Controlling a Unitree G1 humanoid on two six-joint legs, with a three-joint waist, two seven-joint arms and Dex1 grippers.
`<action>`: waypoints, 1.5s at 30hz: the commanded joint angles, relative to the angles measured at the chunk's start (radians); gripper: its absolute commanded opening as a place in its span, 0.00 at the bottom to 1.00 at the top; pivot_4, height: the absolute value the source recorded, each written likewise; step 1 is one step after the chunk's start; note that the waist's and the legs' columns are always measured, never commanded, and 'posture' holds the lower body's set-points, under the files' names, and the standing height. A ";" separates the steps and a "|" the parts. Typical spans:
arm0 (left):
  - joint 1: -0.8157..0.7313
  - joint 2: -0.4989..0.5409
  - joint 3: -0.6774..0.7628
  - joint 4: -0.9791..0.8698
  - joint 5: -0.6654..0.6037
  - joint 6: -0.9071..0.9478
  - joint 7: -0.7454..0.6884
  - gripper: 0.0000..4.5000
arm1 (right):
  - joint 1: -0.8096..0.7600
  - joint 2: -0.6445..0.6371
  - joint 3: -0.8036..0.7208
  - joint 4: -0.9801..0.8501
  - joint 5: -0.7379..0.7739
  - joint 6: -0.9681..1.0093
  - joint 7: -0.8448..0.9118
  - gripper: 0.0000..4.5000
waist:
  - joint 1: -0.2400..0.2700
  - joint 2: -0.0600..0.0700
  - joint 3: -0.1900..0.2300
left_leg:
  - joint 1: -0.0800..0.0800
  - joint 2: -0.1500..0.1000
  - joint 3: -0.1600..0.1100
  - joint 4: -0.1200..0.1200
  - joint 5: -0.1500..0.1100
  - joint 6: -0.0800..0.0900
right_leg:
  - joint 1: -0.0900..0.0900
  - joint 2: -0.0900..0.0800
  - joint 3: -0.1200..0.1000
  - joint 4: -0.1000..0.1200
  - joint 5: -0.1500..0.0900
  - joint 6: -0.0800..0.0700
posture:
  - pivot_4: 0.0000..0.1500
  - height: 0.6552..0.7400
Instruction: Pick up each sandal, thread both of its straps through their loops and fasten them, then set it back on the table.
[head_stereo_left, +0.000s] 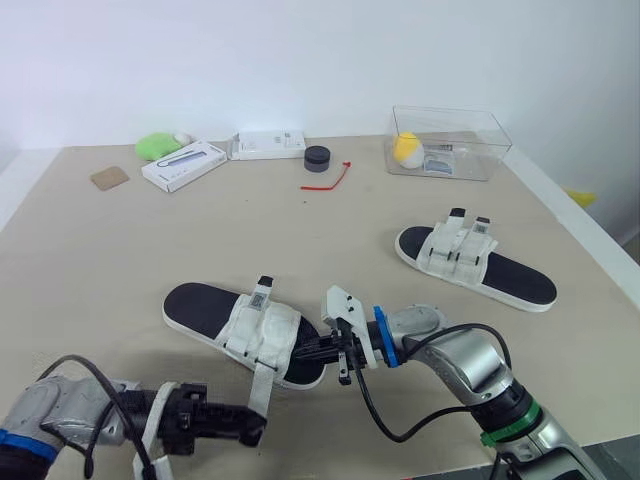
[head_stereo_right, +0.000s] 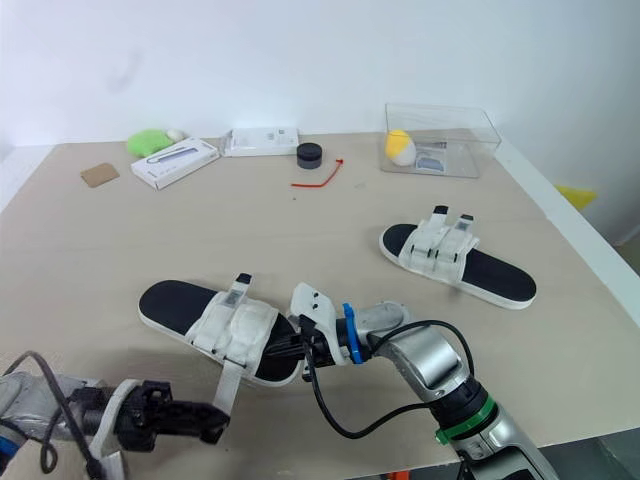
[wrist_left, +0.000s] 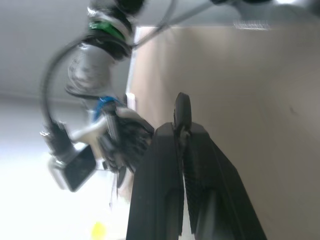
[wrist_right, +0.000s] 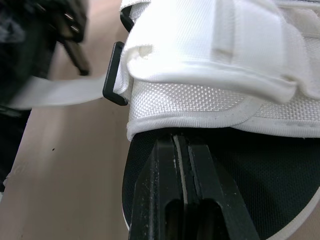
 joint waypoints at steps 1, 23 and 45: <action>-0.001 0.144 -0.145 -0.144 -0.332 0.217 -0.070 0.00 | -0.001 -0.009 0.020 0.013 -0.014 0.009 0.006 0.00 | 0.000 0.000 0.000 | 0.000 0.000 0.000 0.000 0.000 0.000 | 0.000 0.000 0.000 0.000 0.000 0.000 | 1.00 1.00; -0.228 0.217 0.009 -0.348 -1.742 1.712 -0.594 0.00 | -0.010 0.014 0.027 0.031 -0.016 0.000 -0.004 0.00 | 0.000 0.000 0.002 | 0.000 -0.001 -0.002 0.001 0.000 0.000 | 0.000 0.010 0.005 0.000 -0.002 0.001 | 1.00 1.00; -0.641 -0.149 -0.007 0.077 -1.309 2.121 -1.000 0.00 | -0.020 0.015 0.058 0.030 -0.045 0.001 -0.012 0.00 | 0.001 0.000 0.002 | -0.002 0.000 -0.009 0.005 0.000 0.000 | 0.000 0.017 0.006 0.002 0.000 -0.004 | 1.00 1.00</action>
